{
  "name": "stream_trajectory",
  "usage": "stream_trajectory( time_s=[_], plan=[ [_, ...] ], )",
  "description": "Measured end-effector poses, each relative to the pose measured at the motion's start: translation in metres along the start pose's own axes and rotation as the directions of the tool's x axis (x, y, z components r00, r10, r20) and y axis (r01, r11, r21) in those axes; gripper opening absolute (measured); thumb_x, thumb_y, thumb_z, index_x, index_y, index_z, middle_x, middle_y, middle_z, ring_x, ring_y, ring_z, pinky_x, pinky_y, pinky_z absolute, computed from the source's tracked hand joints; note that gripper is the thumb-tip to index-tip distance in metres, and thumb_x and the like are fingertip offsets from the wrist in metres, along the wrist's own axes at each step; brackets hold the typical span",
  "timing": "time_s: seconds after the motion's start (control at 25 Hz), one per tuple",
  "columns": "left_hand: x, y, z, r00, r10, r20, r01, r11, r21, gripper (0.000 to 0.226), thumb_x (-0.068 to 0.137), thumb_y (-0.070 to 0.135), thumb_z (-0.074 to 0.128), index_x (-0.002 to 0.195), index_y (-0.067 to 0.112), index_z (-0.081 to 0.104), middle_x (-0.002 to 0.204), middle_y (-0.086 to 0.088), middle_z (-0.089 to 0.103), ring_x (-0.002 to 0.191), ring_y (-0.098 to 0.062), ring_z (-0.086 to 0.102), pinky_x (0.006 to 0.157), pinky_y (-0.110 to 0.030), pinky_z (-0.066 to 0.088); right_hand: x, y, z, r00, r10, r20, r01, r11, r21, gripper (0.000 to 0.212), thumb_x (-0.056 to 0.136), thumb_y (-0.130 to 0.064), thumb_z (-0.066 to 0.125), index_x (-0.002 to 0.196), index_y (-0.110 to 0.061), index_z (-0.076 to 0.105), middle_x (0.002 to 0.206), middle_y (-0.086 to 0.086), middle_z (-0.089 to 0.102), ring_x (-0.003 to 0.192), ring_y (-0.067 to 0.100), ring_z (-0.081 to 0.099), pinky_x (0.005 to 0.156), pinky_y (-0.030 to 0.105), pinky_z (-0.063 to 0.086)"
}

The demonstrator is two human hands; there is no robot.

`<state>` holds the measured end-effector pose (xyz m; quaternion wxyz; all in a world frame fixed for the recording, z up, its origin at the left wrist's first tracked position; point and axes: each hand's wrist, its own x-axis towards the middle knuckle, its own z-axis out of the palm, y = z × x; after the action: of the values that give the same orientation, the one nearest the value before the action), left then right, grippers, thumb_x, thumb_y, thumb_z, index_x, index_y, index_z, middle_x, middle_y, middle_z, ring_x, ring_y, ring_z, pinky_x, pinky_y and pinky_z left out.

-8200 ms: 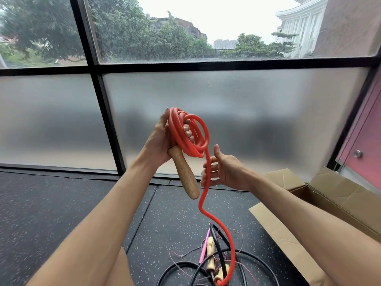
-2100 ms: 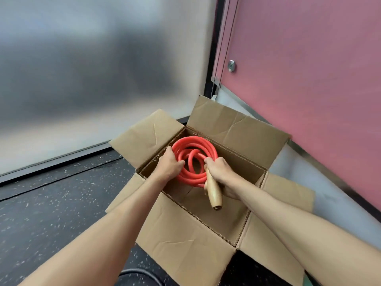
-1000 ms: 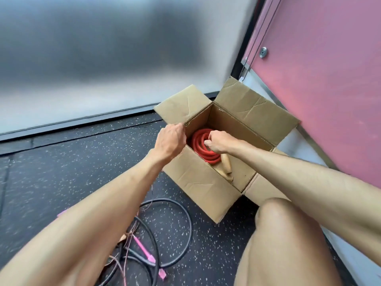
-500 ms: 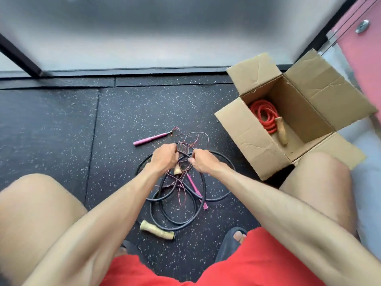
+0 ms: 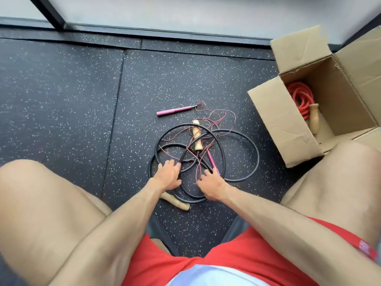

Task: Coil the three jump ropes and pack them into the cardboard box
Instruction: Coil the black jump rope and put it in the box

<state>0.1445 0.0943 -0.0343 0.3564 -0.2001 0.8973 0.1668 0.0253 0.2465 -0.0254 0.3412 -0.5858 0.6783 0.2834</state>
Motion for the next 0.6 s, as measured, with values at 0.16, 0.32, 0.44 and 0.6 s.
stream_trajectory(
  time_s=[0.16, 0.32, 0.44, 0.6],
  plan=[
    [-0.018, 0.001, 0.038, 0.992, 0.126, 0.017, -0.124, 0.933, 0.338, 0.142, 0.062, 0.081, 0.065, 0.156, -0.001, -0.004, 0.158, -0.021, 0.021, 0.145, -0.038, 0.024, 0.114, -0.059, 0.025, 0.008, 0.002, 0.006, 0.988, -0.114, 0.100, 0.133, 0.969, -0.209, 0.041, 0.099, -0.042, 0.045, 0.122, -0.012, 0.062, 0.124, 0.011, 0.066, 0.121, 0.033, 0.052, 0.102, 0.062, 0.034],
    [-0.026, 0.004, 0.057, 0.991, 0.129, -0.036, -0.095, 0.868, 0.488, 0.118, 0.087, 0.033, 0.067, 0.150, 0.000, -0.027, 0.163, -0.026, 0.003, 0.149, -0.043, 0.010, 0.115, -0.063, 0.021, 0.010, 0.013, 0.011, 0.970, -0.187, 0.153, 0.226, 0.924, -0.309, 0.078, 0.084, -0.077, 0.044, 0.128, -0.015, 0.062, 0.127, 0.008, 0.062, 0.125, 0.033, 0.048, 0.105, 0.060, 0.034],
    [-0.023, 0.000, 0.060, 0.976, 0.195, -0.097, -0.122, 0.858, 0.498, 0.097, 0.094, 0.018, 0.053, 0.151, 0.000, -0.023, 0.161, -0.026, 0.015, 0.145, -0.046, 0.020, 0.113, -0.058, 0.029, 0.008, 0.015, 0.007, 0.970, -0.184, 0.157, 0.228, 0.914, -0.336, 0.067, 0.086, -0.066, 0.057, 0.131, -0.017, 0.059, 0.130, 0.007, 0.061, 0.125, 0.031, 0.048, 0.108, 0.059, 0.033],
    [-0.020, -0.022, 0.032, 0.952, 0.299, -0.070, -0.226, 0.836, 0.499, 0.085, 0.100, 0.024, 0.048, 0.156, 0.005, -0.013, 0.161, -0.023, 0.018, 0.145, -0.045, 0.024, 0.109, -0.051, 0.038, -0.003, 0.031, -0.025, 0.971, -0.156, 0.181, 0.180, 0.976, -0.121, 0.054, 0.092, -0.054, 0.059, 0.125, -0.010, 0.060, 0.126, 0.006, 0.065, 0.121, 0.029, 0.056, 0.102, 0.051, 0.041]
  ],
)
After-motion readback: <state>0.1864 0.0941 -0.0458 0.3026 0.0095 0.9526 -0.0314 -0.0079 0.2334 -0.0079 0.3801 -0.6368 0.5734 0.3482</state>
